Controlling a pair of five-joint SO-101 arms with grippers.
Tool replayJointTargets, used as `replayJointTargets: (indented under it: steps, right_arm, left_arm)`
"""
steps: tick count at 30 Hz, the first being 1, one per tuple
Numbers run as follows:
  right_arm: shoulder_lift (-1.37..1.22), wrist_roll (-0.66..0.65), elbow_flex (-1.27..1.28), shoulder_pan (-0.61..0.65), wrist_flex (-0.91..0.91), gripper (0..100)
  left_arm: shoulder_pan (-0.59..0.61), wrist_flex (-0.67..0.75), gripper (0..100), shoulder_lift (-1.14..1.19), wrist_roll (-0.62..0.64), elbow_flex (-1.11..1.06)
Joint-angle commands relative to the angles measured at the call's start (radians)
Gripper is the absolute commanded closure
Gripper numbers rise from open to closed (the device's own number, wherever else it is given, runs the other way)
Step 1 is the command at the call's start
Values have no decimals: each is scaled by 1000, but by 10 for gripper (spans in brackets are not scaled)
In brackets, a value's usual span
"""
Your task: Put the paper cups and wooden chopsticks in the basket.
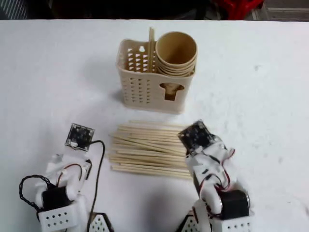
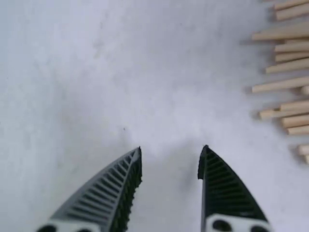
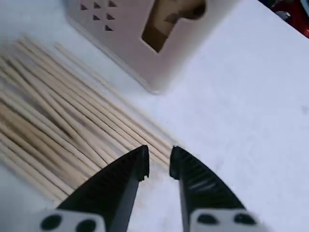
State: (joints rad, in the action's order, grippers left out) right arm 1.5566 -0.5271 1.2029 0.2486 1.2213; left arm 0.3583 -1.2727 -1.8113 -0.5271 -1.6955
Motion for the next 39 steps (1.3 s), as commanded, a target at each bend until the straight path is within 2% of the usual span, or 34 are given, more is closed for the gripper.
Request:
replayJointTargets:
  steps: [1, 6, 14, 25, 30, 35, 39]
  right_arm:
    - [-326, -14, -173, 147, -21, 828]
    - [-760, -120, -315, 305, -101, 797]
    - [-1178, -282, -351, 326, -341, 797]
    - [-1291, -285, -347, 326, -456, 800]
    - [-1360, -285, -347, 325, -512, 871]
    - [-1389, -285, -348, 325, -518, 878]
    - [-1389, -284, -351, 323, -518, 943]
  left_arm:
    - [12, -9, 801, -7, -14, 2]
    - [12, -9, 801, -7, -14, 2]
    - [12, -9, 801, -7, -14, 2]
    - [12, -11, 801, -7, -14, 2]
    - [12, -11, 801, -7, -14, 2]
    - [12, -11, 801, -7, -14, 2]
    - [12, -11, 801, -7, -14, 2]
